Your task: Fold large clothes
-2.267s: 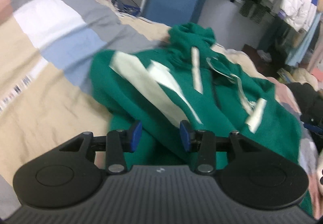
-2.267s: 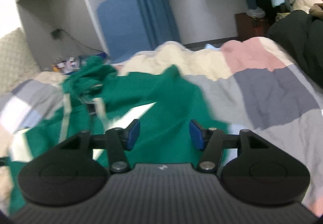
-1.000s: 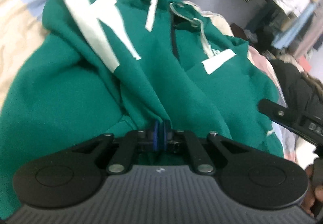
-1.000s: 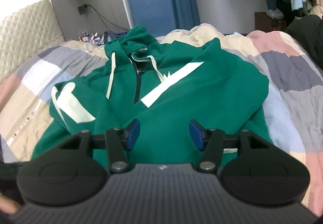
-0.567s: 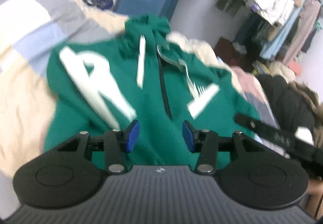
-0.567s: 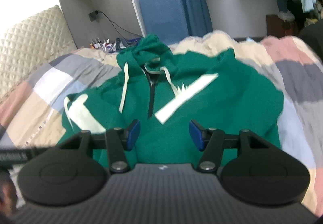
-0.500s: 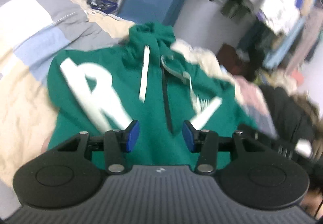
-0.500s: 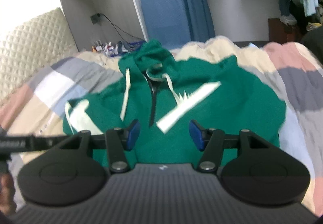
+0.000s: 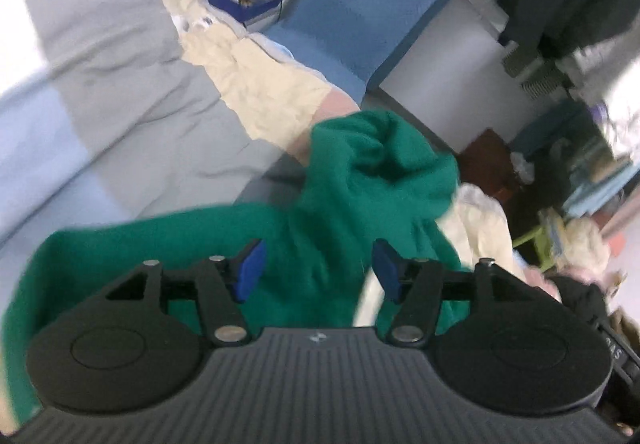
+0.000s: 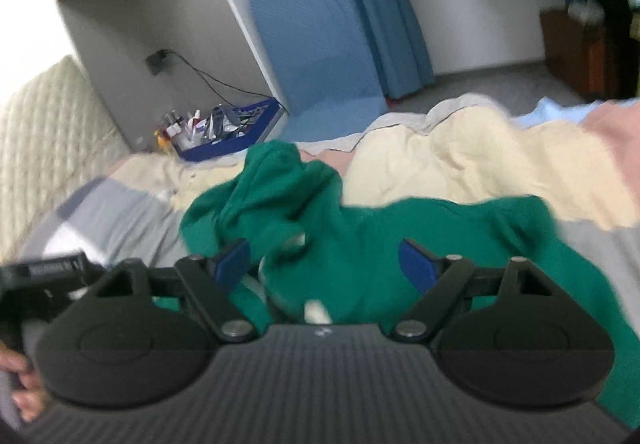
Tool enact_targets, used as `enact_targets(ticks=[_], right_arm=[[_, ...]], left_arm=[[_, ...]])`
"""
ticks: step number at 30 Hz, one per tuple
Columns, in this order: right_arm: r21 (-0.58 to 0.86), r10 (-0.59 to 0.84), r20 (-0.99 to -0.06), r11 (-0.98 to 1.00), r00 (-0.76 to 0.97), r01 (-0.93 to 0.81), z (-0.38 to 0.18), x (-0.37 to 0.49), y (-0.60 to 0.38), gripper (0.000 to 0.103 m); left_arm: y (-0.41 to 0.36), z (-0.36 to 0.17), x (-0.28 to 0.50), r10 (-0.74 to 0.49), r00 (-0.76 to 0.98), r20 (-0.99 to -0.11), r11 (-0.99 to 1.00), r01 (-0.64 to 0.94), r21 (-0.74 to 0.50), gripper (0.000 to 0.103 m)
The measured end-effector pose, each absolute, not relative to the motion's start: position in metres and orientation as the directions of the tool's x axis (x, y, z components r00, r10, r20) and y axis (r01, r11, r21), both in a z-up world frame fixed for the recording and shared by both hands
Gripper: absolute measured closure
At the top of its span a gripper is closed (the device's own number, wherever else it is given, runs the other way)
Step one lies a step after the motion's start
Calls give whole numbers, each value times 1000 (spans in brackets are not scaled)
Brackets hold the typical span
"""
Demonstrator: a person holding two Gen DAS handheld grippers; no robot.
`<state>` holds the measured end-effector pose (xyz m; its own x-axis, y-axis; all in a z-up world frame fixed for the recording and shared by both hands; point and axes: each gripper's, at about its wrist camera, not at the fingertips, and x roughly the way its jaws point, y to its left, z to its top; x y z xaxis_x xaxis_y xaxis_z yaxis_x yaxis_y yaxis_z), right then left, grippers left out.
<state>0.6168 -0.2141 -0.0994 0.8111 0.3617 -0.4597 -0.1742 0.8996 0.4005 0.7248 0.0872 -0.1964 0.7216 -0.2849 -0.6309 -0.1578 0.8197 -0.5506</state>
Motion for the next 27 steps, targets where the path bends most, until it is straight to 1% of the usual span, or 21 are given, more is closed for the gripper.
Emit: enact_targets(ticks=[3,5,8,10,12,13,14,15,16,17,18,19,20,21,23,27], right_arm=[[477,404,-441,862,801,-172,-110,667,-212,20],[500,428,-461,849,777,-171,-118,699,-204,21],[520,456,-473,835,753,-180,-127,742,-188,21],[558,491,-457,808,742,-191,-128,762,-180,20],[583,525,-451,786,722,-207,-128,775,-170,21],[578,525,-465,790,713,-205,-129,781,-163,21],[569,523,-476,796,707,-206,-129,785,-158,25],[558,526,-490,802,695,-213,-129,788,-151,27],[551,531,-507,805,679,-218,-129,791,-146,37],[540,531,-535,813,657,-218,-128,793,-141,53],[520,524,-565,826,637,-218,-126,793,-135,61],[493,510,-589,841,627,-222,-122,792,-130,75],[458,493,-602,858,628,-235,-116,787,-126,81],[430,488,-600,865,634,-258,-108,780,-124,83],[403,499,-577,862,646,-306,-90,766,-125,86],[328,500,-512,865,699,-379,-47,721,-134,86]], left_arm=[[97,-218,771,-320,721,-615,792,-153,-591,36],[96,-229,799,-359,715,-600,773,-133,-621,36],[95,-235,826,-386,731,-563,761,-93,-642,36],[94,-233,835,-383,748,-543,766,-72,-639,36],[93,-237,845,-379,734,-564,766,-93,-636,36],[92,-240,851,-381,721,-579,768,-103,-633,38],[91,-242,855,-387,712,-586,768,-102,-632,37],[89,-243,855,-393,709,-586,765,-102,-636,40],[88,-243,858,-404,700,-589,757,-105,-644,46],[86,-244,859,-413,689,-596,752,-111,-649,60],[83,-242,862,-407,672,-618,760,-127,-638,74],[80,-240,860,-387,665,-638,776,-139,-616,80],[76,-234,859,-369,660,-655,799,-135,-586,88],[73,-225,855,-365,665,-652,813,-114,-571,91],[69,-207,842,-363,679,-638,833,-70,-548,92],[64,-162,803,-377,715,-590,845,3,-535,93]])
